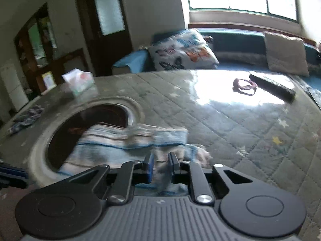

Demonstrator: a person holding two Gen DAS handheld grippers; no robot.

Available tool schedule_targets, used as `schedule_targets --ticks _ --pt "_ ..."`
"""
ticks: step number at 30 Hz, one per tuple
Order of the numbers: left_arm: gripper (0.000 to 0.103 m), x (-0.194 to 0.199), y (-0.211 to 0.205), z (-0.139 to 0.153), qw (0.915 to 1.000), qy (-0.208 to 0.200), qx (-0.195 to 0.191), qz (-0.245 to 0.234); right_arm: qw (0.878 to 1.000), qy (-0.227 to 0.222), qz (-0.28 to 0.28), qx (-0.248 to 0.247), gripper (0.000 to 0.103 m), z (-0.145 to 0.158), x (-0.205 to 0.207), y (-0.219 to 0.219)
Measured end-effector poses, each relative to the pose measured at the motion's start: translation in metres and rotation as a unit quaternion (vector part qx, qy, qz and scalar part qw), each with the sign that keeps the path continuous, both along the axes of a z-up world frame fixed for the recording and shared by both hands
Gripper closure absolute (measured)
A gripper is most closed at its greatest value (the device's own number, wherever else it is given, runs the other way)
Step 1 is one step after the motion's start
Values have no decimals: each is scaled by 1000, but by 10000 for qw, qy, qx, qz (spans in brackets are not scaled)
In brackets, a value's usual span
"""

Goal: Fold clothes

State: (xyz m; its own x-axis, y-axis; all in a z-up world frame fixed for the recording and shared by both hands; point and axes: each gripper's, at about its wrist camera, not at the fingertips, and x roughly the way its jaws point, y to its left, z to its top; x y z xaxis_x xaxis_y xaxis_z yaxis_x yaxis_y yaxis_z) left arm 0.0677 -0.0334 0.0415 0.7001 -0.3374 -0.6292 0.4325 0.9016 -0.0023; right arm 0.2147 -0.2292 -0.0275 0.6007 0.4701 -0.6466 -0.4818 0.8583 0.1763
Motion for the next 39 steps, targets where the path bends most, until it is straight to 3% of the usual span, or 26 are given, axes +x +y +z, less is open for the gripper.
schedule_targets --ticks 5,11,19,24,34,39 --pt "94 33 4 -7 9994 167 -177 262 9996 136 -227 124 92 -4 7 -10" --pt "94 83 4 -11 9973 324 -429 498 9995 -58 153 262 92 9 12 12" --pt "94 131 3 -34 9944 592 -370 796 9994 249 14 260 94 -14 37 20" --pt "94 138 9 -39 9929 643 -404 912 9997 51 134 174 93 -6 32 25" --pt "94 150 23 -47 9890 656 -518 1217 9997 137 125 168 93 -13 38 24" --pt "94 143 25 -35 9878 530 -622 1322 9998 -25 115 147 92 -6 31 23"
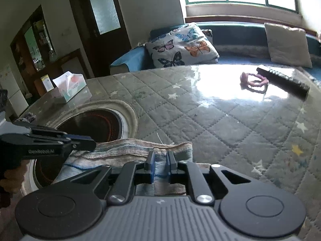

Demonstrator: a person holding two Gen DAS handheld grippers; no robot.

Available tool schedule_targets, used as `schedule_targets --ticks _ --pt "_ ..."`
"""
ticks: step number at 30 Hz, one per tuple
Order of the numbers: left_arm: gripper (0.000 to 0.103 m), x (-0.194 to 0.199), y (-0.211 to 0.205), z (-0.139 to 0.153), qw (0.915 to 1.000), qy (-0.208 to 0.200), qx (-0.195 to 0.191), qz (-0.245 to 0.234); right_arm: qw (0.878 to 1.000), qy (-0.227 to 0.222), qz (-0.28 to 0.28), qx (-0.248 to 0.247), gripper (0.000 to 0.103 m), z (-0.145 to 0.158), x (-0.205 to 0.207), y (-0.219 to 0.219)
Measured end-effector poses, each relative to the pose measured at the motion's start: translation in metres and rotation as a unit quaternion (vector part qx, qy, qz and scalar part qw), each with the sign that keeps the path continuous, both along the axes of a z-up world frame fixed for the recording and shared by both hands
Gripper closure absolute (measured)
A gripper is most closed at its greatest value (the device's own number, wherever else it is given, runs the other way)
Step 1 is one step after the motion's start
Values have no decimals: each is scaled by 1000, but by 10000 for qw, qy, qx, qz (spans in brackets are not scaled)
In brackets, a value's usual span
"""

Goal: Fold clothes

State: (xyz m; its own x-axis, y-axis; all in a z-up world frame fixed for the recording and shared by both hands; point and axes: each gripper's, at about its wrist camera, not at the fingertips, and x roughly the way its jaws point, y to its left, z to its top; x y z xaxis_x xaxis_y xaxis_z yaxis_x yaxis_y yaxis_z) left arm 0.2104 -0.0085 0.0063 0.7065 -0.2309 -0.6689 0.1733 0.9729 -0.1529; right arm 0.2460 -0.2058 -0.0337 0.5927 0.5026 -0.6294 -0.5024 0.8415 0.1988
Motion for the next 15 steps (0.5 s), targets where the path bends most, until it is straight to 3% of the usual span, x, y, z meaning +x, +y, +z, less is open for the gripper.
schedule_targets --ticks 6,15 --pt "94 -12 -10 3 9997 -8 90 -217 9997 -149 182 46 91 14 -16 0" --pt "94 -14 -13 -1 9994 65 301 -153 9963 -158 834 -107 89 19 -57 11"
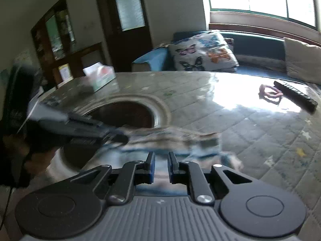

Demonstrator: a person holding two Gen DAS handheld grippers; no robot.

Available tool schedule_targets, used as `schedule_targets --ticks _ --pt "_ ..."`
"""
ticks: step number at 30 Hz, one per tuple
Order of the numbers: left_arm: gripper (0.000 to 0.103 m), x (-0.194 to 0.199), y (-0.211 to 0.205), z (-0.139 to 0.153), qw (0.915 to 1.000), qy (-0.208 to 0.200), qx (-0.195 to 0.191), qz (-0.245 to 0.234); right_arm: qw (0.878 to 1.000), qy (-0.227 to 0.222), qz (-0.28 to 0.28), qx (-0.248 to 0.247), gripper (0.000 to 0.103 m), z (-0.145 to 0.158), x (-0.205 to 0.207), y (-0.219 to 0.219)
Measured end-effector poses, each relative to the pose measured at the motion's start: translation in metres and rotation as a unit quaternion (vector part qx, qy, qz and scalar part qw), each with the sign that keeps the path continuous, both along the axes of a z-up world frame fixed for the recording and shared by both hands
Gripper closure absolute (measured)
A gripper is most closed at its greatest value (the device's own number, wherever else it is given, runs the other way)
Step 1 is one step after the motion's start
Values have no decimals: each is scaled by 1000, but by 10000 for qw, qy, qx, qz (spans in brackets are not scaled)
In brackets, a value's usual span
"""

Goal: Fold clothes

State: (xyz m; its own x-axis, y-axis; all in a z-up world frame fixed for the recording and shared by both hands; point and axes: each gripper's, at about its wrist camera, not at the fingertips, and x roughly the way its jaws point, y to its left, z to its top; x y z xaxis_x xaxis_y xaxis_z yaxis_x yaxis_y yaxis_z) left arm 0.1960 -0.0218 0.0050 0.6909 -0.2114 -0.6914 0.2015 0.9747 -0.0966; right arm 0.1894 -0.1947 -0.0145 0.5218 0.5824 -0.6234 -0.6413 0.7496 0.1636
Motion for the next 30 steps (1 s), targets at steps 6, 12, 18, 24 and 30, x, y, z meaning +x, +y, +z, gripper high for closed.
schedule_targets --ticks 6,12,18,24,30 --pt "94 -10 -3 7 10000 -35 43 3 9974 -98 676 -207 86 -2 -45 15" --pt "93 -28 -4 13 9999 -72 -63 55 9920 -163 1193 -385 84 -13 -83 38" --pt "91 -46 -2 18 9999 -47 -80 145 9821 -704 1559 -791 84 -24 -119 59" --pt "84 -61 6 18 9989 59 -274 363 9838 -753 1467 -700 84 -18 -122 59" --pt "77 -66 22 14 9945 258 -606 814 9888 -695 1228 -496 60 -13 -112 72"
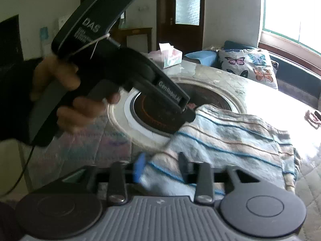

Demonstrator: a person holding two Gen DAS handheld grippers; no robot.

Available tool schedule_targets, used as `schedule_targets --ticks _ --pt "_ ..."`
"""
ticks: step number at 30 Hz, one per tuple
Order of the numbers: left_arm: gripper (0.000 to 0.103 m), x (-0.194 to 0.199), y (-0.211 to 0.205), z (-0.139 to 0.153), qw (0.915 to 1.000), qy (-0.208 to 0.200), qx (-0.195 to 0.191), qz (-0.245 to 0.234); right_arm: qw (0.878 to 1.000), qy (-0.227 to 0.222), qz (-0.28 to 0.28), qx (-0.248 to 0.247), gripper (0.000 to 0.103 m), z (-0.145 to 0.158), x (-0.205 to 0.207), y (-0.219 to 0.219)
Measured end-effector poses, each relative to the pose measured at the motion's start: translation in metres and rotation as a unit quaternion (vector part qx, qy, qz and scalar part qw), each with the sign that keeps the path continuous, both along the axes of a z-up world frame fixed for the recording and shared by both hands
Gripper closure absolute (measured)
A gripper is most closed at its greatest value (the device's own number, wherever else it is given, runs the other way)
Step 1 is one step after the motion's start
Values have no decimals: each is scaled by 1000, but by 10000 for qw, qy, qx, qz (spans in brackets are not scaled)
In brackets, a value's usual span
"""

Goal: Fold clothes

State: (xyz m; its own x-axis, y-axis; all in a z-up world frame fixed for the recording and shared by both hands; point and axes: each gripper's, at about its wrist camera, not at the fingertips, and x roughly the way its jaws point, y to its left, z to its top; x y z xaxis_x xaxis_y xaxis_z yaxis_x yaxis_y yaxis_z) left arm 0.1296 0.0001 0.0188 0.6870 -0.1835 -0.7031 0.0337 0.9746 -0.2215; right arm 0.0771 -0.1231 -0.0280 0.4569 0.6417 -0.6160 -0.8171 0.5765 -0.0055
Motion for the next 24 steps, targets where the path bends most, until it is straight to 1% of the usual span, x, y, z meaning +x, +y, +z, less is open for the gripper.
schedule_targets --ticks 2,5,8,9,10,11,12,15,17,20,24 --pt "76 0 6 -1 9997 92 -205 107 9999 -88 -19 -75 60 -2 1 11" --pt "73 -3 11 -2 9986 176 -459 187 9996 -102 -125 -233 61 -9 5 23" --pt "71 -6 15 -3 9968 227 -723 236 9992 -24 -248 -314 63 -15 8 27" --pt "71 -6 16 -4 9960 243 -829 233 9991 -1 -286 -317 71 -15 9 27" --pt "70 -6 16 -5 9950 264 -941 225 9989 -19 -344 -330 75 -15 10 26" --pt "70 -6 17 -6 9938 285 -1055 222 9987 -29 -403 -324 83 -15 11 25" --pt "70 -5 17 -7 9925 310 -1157 228 9987 33 -440 -267 89 -13 13 23" --pt "70 -6 16 -11 9888 393 -1415 259 9980 272 -568 -10 98 -9 19 15" --pt "70 -7 17 -13 9864 441 -1550 319 9973 343 -630 187 98 -4 19 7" --pt "69 -9 19 -17 9800 530 -1876 404 9959 336 -695 462 99 6 21 -5" --pt "68 -9 20 -21 9718 598 -2219 524 9940 332 -773 695 99 17 21 -18"
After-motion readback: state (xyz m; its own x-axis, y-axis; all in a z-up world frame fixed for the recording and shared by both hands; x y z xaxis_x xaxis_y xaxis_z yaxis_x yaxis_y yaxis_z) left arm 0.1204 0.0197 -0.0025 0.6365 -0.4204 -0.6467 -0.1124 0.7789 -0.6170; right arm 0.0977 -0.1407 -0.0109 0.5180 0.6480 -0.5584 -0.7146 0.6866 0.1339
